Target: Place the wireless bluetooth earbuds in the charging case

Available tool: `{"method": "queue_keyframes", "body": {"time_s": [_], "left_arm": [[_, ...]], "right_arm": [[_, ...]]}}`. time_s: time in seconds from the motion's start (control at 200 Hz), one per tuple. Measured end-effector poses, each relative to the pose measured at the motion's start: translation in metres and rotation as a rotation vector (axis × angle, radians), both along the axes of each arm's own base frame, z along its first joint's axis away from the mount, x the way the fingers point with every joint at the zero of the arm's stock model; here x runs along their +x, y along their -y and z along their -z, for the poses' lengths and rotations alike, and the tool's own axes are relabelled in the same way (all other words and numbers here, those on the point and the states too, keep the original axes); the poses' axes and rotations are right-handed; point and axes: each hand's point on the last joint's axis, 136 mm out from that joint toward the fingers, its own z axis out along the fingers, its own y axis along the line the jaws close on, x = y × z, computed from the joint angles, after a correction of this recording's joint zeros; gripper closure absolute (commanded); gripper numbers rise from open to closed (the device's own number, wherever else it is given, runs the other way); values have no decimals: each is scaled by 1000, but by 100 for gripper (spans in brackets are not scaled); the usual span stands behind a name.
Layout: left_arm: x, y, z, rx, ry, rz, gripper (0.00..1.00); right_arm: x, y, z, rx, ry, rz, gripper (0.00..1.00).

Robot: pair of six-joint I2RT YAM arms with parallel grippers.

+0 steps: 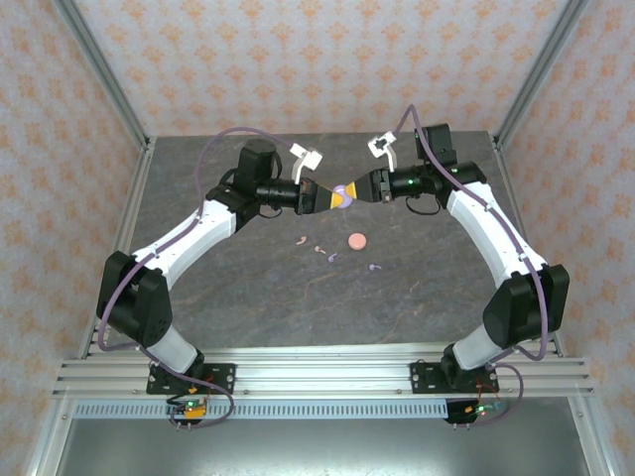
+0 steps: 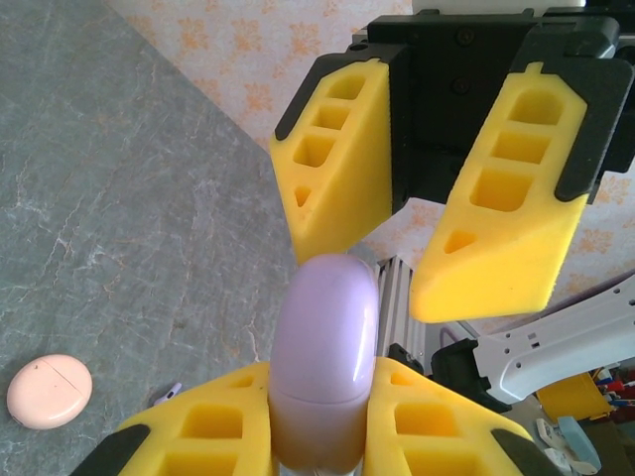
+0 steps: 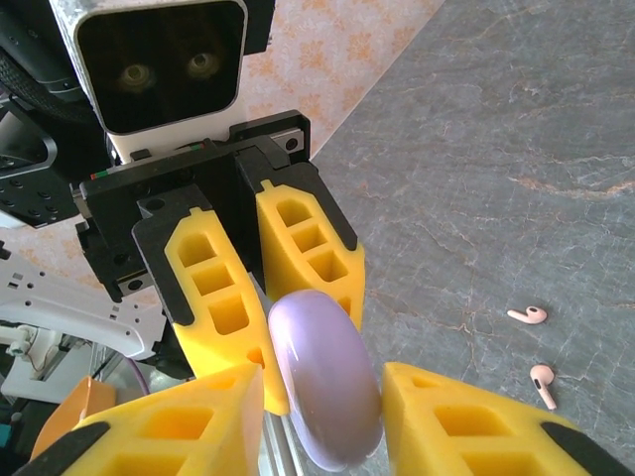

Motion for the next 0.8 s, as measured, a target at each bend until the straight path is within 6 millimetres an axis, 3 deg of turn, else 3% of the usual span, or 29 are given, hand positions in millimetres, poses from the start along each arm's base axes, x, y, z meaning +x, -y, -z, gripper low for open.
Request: {"method": "queue_keyframes", "body": {"time_s": [0.255, 0.561, 0.801], "left_arm": [[-1, 0, 0, -3, -1, 7, 81], [-2, 1, -1, -4, -2, 12, 81], [-4, 1, 0, -3, -10, 17, 79]], "right_arm": [[-2, 0, 3, -9, 4, -7, 70], [-3, -1, 5, -13, -5, -15, 67], [-3, -2, 7, -16, -5, -19, 75]]}}
